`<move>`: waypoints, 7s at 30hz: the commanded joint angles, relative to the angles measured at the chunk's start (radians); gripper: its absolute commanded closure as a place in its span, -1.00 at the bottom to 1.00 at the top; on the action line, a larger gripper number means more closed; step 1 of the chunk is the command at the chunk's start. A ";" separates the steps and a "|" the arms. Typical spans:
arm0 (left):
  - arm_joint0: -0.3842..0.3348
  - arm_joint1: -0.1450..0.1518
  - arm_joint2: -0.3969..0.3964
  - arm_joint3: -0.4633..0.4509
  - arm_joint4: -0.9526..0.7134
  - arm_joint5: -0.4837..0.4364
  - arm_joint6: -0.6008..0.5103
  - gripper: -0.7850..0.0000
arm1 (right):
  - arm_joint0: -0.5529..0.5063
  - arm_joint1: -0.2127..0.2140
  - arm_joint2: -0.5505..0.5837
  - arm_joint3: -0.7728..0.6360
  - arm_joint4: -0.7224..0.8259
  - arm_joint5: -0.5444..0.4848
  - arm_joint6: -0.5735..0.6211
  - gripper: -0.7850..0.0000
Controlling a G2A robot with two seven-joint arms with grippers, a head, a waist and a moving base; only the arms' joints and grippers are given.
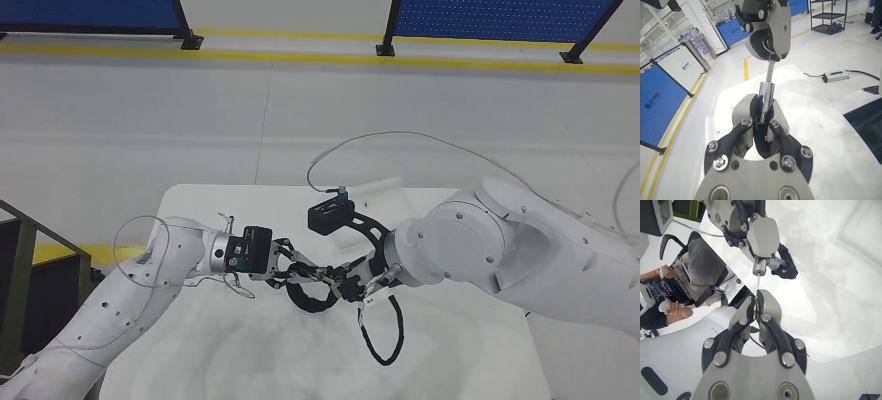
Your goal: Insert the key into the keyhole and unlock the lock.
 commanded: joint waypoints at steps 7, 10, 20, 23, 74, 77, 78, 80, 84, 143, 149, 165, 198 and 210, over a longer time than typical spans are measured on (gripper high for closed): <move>-0.001 -0.003 0.002 -0.001 -0.002 -0.002 -0.002 1.00 | -0.006 -0.006 -0.001 0.015 -0.003 -0.003 0.003 1.00; -0.002 -0.003 0.003 -0.001 0.001 -0.002 -0.002 1.00 | -0.008 -0.008 -0.002 0.020 -0.001 -0.005 0.005 1.00; -0.001 -0.005 0.000 0.002 0.002 -0.002 -0.002 1.00 | -0.005 -0.015 -0.009 0.032 0.006 -0.009 0.009 1.00; -0.002 -0.005 0.000 0.001 0.006 -0.002 -0.002 1.00 | -0.003 -0.017 -0.013 0.037 0.009 -0.010 0.010 1.00; -0.009 -0.004 0.022 0.082 -0.091 -0.004 -0.004 1.00 | -0.054 -0.044 0.029 0.081 -0.031 -0.037 -0.029 1.00; -0.008 -0.002 0.013 0.087 -0.093 -0.005 -0.005 1.00 | -0.065 -0.048 0.030 0.102 -0.018 -0.059 -0.026 1.00; -0.008 -0.001 0.011 0.086 -0.092 -0.006 -0.006 1.00 | -0.067 -0.051 0.029 0.109 -0.014 -0.067 -0.021 1.00; -0.009 0.001 0.010 0.078 -0.085 -0.011 -0.011 1.00 | -0.067 -0.056 0.028 0.120 -0.012 -0.079 -0.013 1.00; -0.009 0.004 0.018 0.057 -0.080 -0.020 -0.020 1.00 | -0.060 -0.066 0.026 0.133 -0.020 -0.092 0.005 1.00; -0.052 0.006 0.125 0.071 -0.124 -0.029 -0.029 1.00 | -0.260 -0.093 0.195 0.229 0.004 -0.143 -0.228 1.00; -0.056 0.002 0.126 0.078 -0.143 -0.026 -0.026 1.00 | -0.338 -0.086 0.244 0.223 0.055 -0.135 -0.326 1.00; -0.047 -0.007 0.102 0.098 -0.173 -0.028 -0.028 1.00 | -0.410 -0.098 0.280 0.213 0.050 -0.149 -0.373 1.00; -0.017 -0.008 0.052 0.116 -0.192 -0.029 -0.030 1.00 | -0.471 -0.147 0.334 0.386 0.212 -0.284 -0.259 0.60; -0.002 0.006 -0.006 0.148 -0.181 -0.015 -0.046 1.00 | -0.458 -0.164 0.343 0.465 0.211 -0.285 -0.212 1.00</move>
